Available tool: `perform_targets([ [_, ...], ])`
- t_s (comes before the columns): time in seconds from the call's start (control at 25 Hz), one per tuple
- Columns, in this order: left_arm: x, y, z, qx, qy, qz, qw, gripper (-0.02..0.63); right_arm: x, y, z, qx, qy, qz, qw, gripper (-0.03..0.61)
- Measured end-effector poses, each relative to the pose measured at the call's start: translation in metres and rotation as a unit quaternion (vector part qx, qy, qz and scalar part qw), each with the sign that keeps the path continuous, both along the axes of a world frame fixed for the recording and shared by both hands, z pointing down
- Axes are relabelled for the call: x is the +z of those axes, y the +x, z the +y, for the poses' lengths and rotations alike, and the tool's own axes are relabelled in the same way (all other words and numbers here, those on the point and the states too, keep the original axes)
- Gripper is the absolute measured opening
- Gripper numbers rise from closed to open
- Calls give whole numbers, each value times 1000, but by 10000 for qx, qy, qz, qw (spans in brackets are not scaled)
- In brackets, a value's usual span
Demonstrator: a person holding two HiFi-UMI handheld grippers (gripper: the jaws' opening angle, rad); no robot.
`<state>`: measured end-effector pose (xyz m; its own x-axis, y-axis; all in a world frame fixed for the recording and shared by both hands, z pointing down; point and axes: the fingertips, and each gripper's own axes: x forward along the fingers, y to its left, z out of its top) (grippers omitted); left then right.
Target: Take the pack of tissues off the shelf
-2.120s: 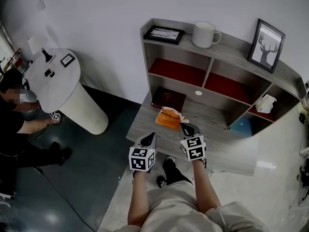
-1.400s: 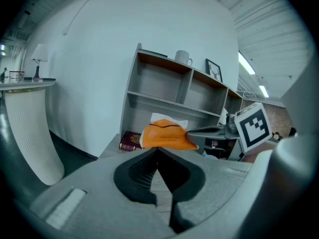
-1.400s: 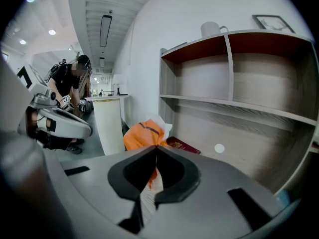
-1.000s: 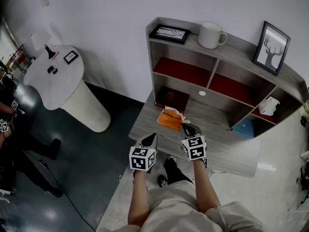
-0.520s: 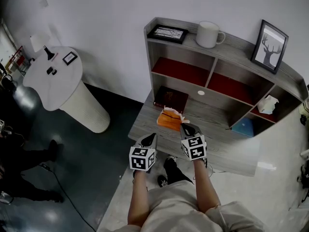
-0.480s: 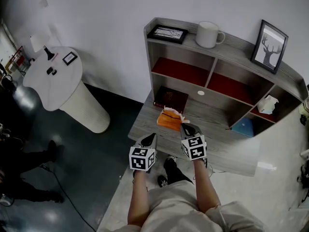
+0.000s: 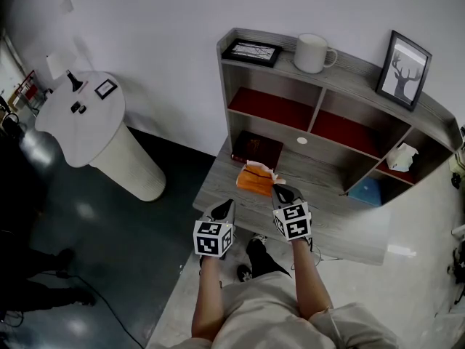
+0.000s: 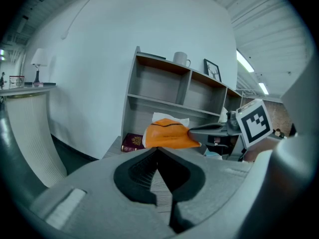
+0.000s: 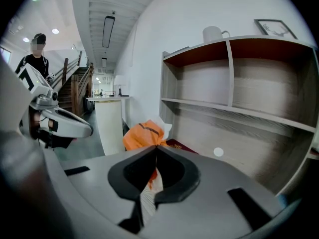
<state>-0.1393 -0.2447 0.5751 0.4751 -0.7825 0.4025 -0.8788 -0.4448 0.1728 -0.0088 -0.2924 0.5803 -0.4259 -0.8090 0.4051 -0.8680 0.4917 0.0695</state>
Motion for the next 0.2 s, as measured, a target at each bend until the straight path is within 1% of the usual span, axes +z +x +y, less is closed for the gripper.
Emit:
perform_targets([
  [0.2,-1,2,1,19,-23,-4,10000,8,-2,1,1,15,1,-24,10000,17],
])
